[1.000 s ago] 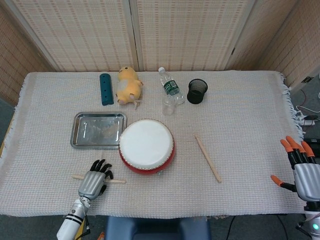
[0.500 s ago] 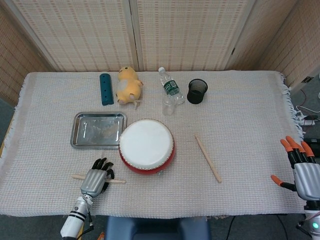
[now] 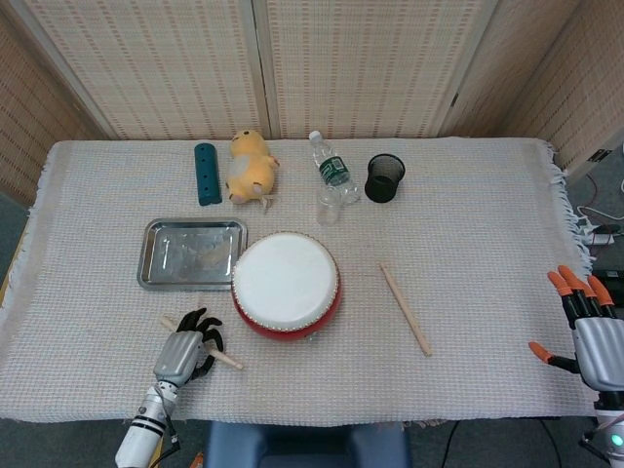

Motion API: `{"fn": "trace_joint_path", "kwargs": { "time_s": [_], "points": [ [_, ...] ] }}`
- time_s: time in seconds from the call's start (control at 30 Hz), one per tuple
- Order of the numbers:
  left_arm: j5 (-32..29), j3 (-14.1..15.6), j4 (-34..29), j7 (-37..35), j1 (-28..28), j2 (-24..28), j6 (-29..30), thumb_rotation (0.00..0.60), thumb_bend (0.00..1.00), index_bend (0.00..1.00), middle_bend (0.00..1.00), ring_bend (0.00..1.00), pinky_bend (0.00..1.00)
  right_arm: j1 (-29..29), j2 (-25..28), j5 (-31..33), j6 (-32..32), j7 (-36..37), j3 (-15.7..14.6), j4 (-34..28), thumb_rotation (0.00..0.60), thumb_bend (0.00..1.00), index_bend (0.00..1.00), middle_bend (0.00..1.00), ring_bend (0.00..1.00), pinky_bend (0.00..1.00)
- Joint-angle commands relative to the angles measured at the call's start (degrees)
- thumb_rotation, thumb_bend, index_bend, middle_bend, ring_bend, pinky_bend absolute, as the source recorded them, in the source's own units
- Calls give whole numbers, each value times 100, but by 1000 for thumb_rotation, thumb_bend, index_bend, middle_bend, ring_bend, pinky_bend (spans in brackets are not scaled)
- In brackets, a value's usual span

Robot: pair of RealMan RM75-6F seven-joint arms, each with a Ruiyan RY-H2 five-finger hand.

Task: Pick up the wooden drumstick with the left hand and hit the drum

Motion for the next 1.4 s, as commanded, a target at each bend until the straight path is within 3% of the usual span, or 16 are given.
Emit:
{"fn": "trace_joint_path", "kwargs": {
  "time_s": [0.03,0.17,0.33,0.67,0.93,1.07,1.2,1.4],
  "points": [
    [179,-136,-491,-1473,229,354,141,600,382,572,237,40,29,1,11,-10,5,-10,-1,-20,600,61,0,0,0,0],
    [266,-281,-846,-2747,336,763,117,600,381,573,257,57,63,5,35,-39,12,-47,-8,-66,600,62,0,0,0,0],
    [374,-348,-1217,-4808,248,1541,-603,600,381,573,270,78,84,7,33,-56,2,-76,-25,-94,600,61,0,0,0,0],
    [1314,-297,-892,-8809,68,2272,-1184,600,384,590,292,99,105,-33,65,-55,49,-157,-41,-179,600,61,0,0,0,0],
    [2410,196,-106,-11741,-340,2445,-1034,600,385,591,291,100,112,-22,68,-55,13,-243,-52,-249,600,61,0,0,0,0],
    [2607,351,141,-12370,-464,2433,-905,600,385,591,291,100,114,-24,72,-52,12,-269,-55,-266,600,61,0,0,0,0],
    [3051,730,714,-13748,-753,2357,-655,600,385,589,292,102,117,-34,79,-49,18,-321,-60,-307,600,61,0,0,0,0],
    [3132,1085,1396,-15078,-987,2100,-298,600,385,587,294,112,120,-46,90,-34,17,-342,-66,-333,600,62,0,0,0,0]
  ]
}}
